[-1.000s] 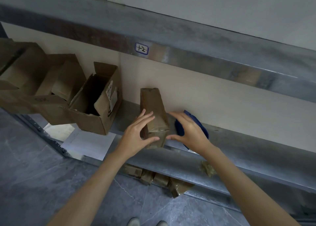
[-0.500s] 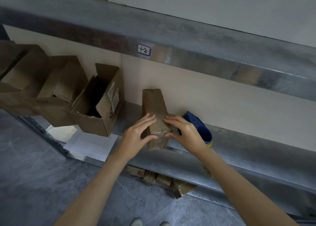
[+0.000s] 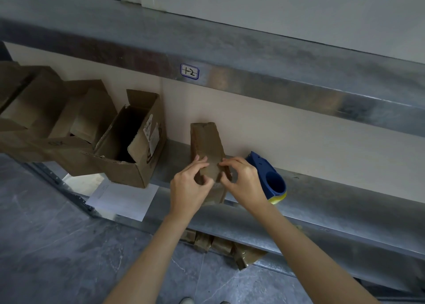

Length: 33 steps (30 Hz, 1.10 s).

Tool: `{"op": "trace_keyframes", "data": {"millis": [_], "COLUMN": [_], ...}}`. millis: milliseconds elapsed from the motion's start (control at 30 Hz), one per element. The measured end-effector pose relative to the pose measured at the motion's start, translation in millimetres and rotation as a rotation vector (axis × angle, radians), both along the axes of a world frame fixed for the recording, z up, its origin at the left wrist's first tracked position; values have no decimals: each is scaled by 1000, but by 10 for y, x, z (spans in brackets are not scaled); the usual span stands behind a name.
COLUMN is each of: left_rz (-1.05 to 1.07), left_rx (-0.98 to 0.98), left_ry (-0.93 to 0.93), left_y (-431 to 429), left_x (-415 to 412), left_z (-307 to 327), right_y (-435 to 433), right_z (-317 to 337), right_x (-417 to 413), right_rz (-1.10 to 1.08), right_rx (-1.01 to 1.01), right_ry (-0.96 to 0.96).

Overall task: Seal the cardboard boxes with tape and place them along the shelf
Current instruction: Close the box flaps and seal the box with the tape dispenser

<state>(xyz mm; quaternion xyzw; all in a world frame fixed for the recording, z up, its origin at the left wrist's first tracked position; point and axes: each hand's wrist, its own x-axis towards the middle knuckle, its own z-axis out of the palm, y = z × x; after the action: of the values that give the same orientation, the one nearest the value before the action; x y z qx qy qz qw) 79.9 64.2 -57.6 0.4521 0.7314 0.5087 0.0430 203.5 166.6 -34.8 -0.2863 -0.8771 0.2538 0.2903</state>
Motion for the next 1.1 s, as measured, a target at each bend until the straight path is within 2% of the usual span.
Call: {"op": "trace_keyframes", "data": {"millis": [100,533,667,767,933,1100], "left_rz": [-30,-140,-198,-237,-218,-177], "left_rx": [-9,-40,-58,-50,-19,26], "left_ry": [22,-84,-143,-115,-59,-53], "left_y": [-15,-62,-79,-99,-91,-77], "left_x": [-56,-163,-256,-284,-259,-233], "left_z": [2,12,32,13,-45,-68], "right_y": [27,81,198,273,272,223], "right_z": [7,65,163,184,104,6], "right_x": [18,113,209,223,132,94], "right_rz": [1,81,191,224,170,113], "right_rx": [1,-52,-167,-139,-25,-19], "right_ry": [-8,-12,-114,-185,-77,-6]}}
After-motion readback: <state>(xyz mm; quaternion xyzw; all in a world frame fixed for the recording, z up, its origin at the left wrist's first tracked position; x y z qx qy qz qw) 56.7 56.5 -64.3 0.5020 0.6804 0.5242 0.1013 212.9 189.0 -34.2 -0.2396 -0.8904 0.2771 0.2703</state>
